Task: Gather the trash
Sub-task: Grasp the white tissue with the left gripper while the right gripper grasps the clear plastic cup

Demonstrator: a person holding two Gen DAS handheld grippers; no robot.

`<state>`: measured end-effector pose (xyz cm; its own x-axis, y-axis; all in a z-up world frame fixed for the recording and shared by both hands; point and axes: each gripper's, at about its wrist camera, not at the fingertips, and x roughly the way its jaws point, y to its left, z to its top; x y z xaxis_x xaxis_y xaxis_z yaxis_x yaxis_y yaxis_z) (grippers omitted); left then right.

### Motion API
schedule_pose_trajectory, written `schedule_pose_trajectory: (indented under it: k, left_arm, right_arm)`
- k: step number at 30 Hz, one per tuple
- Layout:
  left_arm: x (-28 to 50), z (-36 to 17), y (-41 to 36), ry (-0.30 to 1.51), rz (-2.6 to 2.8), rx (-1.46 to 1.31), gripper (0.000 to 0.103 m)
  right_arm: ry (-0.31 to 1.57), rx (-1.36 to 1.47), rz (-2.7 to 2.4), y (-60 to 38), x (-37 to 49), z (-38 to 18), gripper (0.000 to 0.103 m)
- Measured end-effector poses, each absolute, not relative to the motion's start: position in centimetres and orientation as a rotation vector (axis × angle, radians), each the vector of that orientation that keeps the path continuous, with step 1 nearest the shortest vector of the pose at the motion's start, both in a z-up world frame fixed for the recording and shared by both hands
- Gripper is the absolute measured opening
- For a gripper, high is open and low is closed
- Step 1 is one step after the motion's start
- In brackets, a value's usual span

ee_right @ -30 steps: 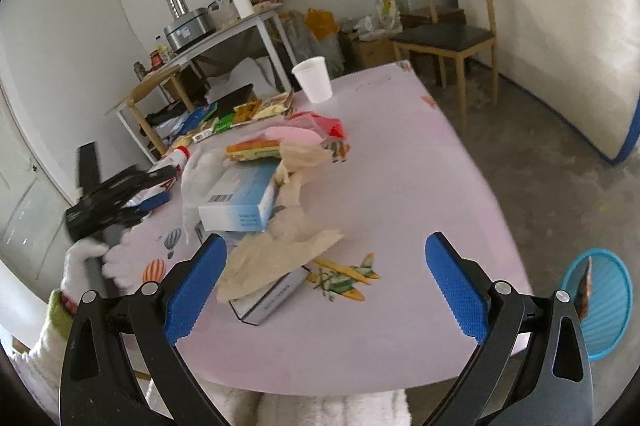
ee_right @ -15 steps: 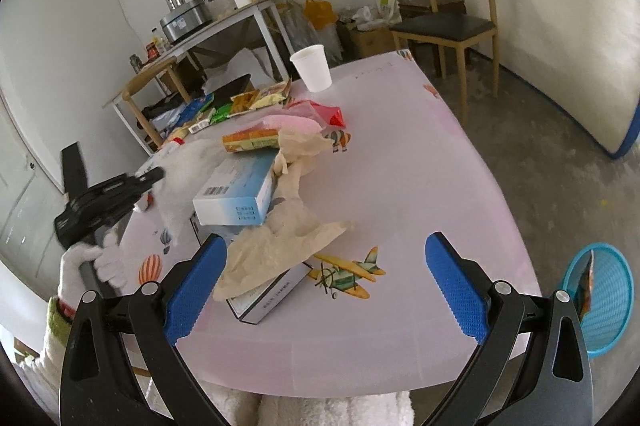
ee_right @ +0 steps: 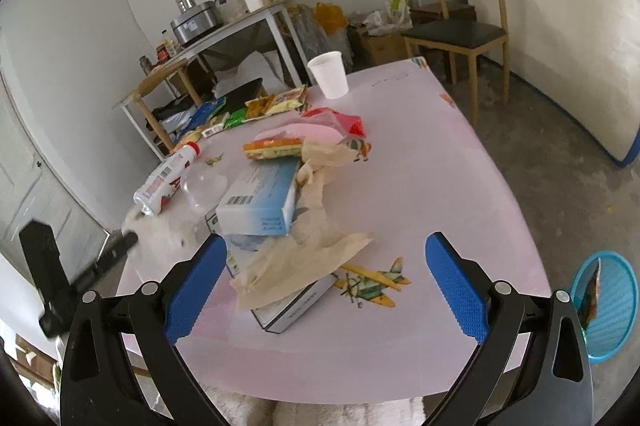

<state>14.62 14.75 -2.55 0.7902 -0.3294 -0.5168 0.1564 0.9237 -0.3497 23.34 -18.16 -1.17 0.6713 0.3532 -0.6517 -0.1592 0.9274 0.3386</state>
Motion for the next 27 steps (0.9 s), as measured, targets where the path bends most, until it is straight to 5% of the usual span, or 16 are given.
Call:
schedule_pose_trajectory:
  k: [14,27]
  left_arm:
    - [11.7,-3.7,20.3,0.614,-0.111,-0.43,0.002]
    - [11.4,-4.0,21.7,0.606,-0.093,-0.467,0.002]
  right_arm:
    - [0.817,0.064,0.67,-4.3,30.8,4.3,0.093]
    - [1.219,-0.213,0.633,11.2,43.3,-4.6,0.092]
